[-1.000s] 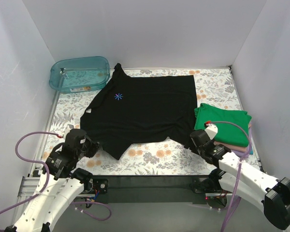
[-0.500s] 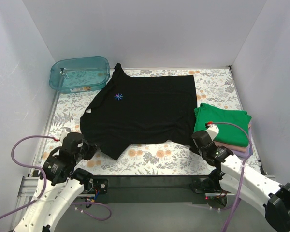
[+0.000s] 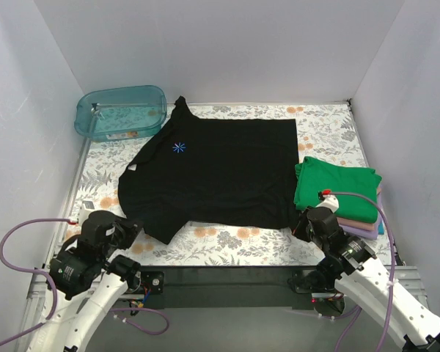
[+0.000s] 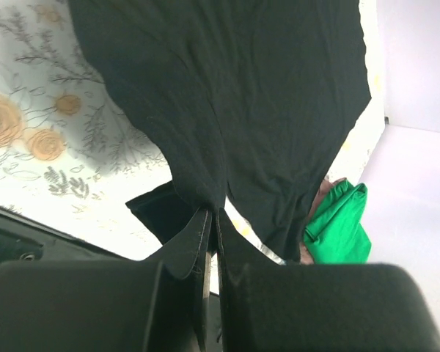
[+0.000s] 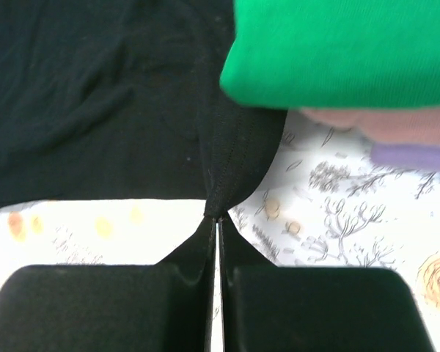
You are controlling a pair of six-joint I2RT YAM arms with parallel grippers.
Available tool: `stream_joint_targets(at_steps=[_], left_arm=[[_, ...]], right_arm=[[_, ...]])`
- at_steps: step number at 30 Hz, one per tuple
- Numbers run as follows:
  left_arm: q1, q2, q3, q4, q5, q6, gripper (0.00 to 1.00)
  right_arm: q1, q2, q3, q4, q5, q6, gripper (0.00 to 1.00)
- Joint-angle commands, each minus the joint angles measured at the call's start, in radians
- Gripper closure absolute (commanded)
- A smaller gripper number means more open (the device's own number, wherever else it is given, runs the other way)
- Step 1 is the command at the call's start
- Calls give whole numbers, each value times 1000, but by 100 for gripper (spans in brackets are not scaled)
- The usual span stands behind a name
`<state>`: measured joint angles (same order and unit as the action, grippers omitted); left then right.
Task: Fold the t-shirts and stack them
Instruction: Fold the tshirt
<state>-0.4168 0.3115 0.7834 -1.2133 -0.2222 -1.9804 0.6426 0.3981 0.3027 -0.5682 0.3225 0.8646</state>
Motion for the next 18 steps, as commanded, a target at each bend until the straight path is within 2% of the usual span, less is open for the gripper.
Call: stream_joint_targets(at_steps=[1,8,11,18], left_arm=[[-5,-18,42,-86,-31,-61,100],[-5,-37,57,-134,-58,-89,100],[-7,-28,57,-140,-78,-93,100],[-5,-11,67,-138,-112,-94,100]], right_arm=[[6,-68,27,-94,-63,20,99],[6,-200,99,-313,-66,53,99],[6,-238,137,-351,-83,53,99],[6,-191,171,-394,-37,48,99]])
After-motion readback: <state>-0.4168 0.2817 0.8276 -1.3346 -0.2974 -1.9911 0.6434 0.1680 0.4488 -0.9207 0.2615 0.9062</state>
